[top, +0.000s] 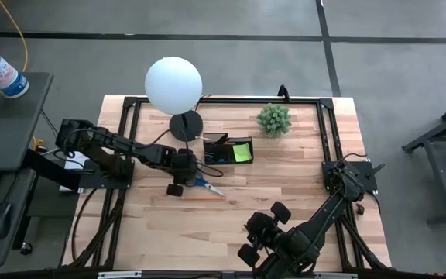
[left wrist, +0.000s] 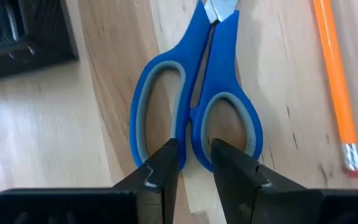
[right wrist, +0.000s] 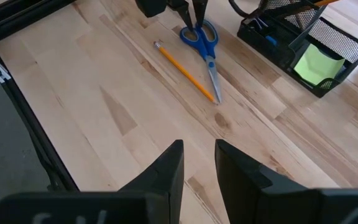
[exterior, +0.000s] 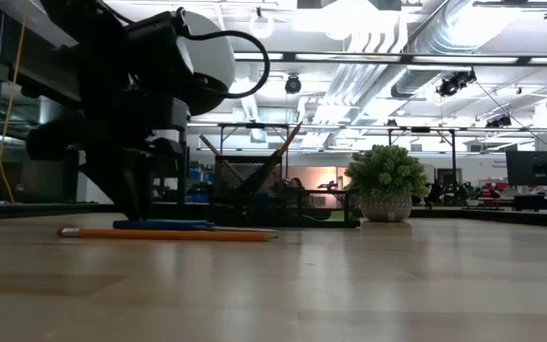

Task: Pick and place office supplies into organizer
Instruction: Put the blue scissors into the desk organizer

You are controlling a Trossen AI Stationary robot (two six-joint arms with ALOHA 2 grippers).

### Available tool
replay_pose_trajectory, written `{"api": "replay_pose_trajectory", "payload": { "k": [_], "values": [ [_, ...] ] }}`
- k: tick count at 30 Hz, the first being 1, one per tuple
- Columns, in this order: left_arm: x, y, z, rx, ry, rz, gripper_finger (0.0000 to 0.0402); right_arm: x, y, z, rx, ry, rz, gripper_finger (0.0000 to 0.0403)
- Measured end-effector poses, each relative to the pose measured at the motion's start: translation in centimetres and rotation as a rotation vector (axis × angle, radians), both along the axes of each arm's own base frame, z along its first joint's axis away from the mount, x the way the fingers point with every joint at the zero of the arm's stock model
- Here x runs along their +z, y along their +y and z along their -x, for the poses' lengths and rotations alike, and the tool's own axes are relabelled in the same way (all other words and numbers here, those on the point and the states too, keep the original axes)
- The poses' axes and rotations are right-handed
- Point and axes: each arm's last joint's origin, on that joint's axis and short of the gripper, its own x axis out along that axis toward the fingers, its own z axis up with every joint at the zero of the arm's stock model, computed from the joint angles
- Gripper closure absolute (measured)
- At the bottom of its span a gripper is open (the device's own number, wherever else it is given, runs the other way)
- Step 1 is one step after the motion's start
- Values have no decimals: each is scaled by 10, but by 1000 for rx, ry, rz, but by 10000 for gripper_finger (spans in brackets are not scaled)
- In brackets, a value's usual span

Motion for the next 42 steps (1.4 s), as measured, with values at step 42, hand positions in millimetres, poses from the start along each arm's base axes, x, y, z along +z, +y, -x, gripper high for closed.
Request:
{"api": "replay_pose_trajectory", "payload": {
  "k": [42],
  "values": [
    [21, 0, -11, -66, 80, 9, 160, 0, 0, 0, 0, 0, 1, 320]
  ]
}}
